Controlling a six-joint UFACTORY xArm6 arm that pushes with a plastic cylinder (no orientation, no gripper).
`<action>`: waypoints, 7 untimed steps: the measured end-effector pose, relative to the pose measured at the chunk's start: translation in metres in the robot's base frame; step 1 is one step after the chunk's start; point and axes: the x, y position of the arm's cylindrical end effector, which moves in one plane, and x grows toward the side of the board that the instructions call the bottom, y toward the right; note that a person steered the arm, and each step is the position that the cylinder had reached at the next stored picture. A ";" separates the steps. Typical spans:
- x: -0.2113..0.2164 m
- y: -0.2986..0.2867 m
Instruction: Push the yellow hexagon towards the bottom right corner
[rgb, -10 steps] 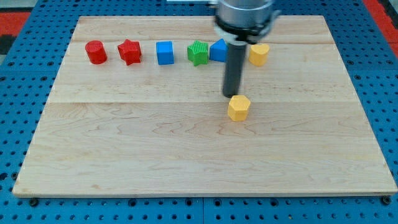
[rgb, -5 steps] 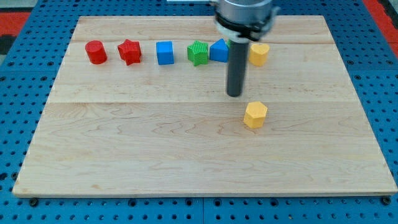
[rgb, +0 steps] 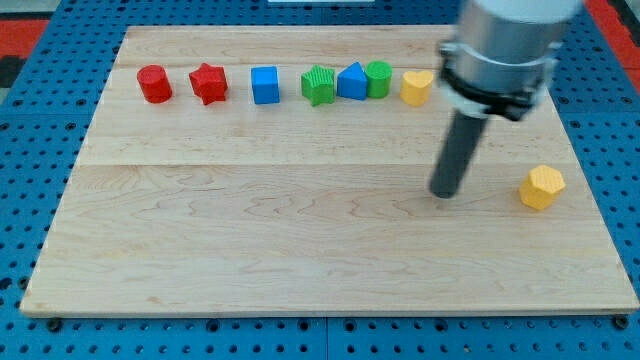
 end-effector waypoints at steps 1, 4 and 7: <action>-0.064 0.043; 0.017 0.038; -0.011 0.117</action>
